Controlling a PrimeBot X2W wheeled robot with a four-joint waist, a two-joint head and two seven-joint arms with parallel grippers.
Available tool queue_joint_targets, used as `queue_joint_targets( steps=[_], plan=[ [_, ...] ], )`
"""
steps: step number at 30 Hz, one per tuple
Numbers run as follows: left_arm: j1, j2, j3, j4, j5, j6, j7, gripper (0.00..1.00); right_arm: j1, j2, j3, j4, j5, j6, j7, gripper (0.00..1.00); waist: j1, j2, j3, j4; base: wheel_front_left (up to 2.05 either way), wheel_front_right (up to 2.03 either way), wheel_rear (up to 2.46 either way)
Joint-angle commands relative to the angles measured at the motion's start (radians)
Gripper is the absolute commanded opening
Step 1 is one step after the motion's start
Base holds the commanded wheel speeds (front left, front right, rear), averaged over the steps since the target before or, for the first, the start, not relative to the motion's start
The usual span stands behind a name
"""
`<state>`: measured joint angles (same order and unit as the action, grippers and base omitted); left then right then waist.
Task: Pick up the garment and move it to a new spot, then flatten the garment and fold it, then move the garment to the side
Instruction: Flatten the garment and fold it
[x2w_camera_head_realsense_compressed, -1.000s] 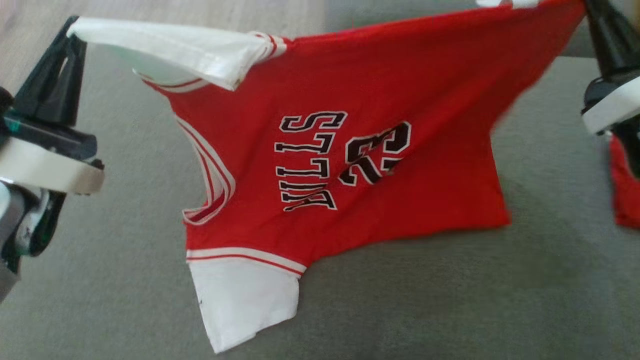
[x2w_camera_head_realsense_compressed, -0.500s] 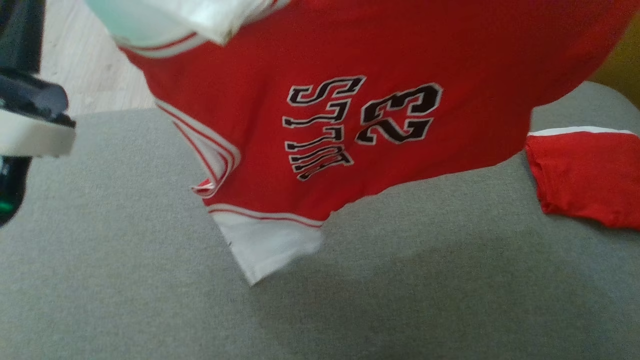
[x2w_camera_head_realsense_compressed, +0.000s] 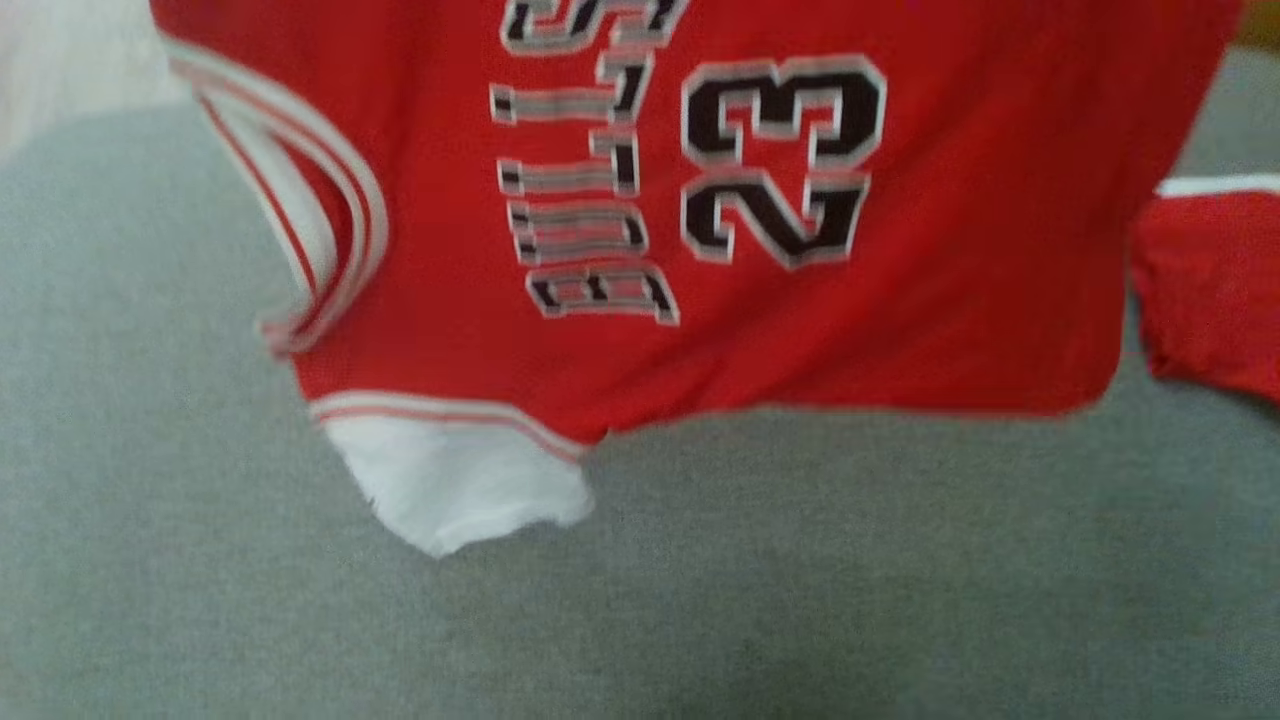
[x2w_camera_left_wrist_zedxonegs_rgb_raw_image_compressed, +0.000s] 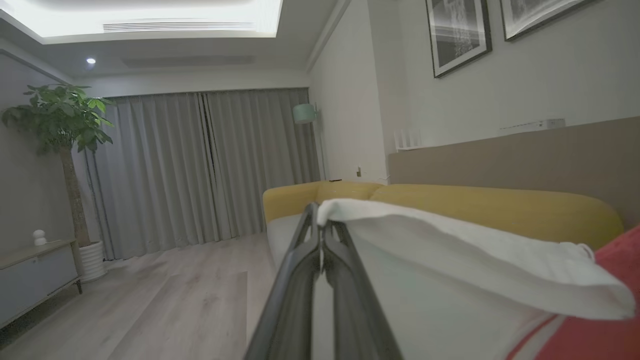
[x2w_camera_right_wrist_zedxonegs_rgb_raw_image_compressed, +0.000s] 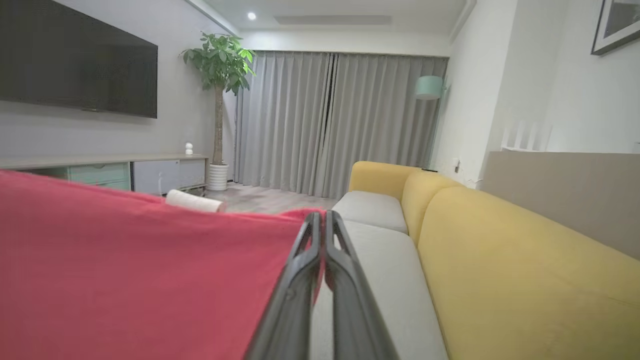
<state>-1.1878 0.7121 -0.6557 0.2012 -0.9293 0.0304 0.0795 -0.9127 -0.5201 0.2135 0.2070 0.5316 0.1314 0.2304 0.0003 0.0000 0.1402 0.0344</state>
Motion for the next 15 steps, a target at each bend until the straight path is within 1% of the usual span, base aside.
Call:
queue_joint_targets(
  steps=[1,4,5,10,12,15],
  plan=[
    [-0.132,0.006,0.040,0.079,0.033,-0.026,-0.014,0.00,-0.103,0.031,0.021,0.042,-0.021,-0.001,-0.039,0.00,-0.0003,0.0000,0.141,0.012,0.00,0.00,0.00],
    [-0.250,-0.041,0.031,0.207,0.089,-0.060,-0.073,0.00,-0.214,0.074,0.035,0.145,-0.041,-0.001,-0.118,0.00,-0.0003,0.0000,0.199,0.014,0.00,0.00,0.00],
    [-0.250,-0.041,0.031,0.207,0.089,-0.060,-0.073,0.00,-0.214,0.074,0.035,0.145,-0.041,-0.001,-0.118,0.00,-0.0003,0.0000,0.199,0.014,0.00,0.00,0.00],
    [-0.387,-0.111,0.027,0.354,0.151,-0.093,-0.196,0.00,-0.355,0.109,0.056,0.294,-0.077,-0.001,-0.265,0.00,-0.0003,0.0000,0.257,0.025,0.00,0.00,0.00],
    [-0.403,-0.138,0.021,0.397,0.149,-0.114,-0.232,0.00,-0.386,0.110,0.068,0.344,-0.087,-0.001,-0.306,0.00,-0.0003,0.0000,0.271,0.036,0.00,0.00,0.00],
    [-0.382,-0.168,0.010,0.444,0.129,-0.138,-0.270,0.00,-0.394,0.100,0.098,0.411,-0.094,-0.001,-0.347,0.00,-0.0003,0.0000,0.281,0.059,0.00,0.00,0.00]
  ],
)
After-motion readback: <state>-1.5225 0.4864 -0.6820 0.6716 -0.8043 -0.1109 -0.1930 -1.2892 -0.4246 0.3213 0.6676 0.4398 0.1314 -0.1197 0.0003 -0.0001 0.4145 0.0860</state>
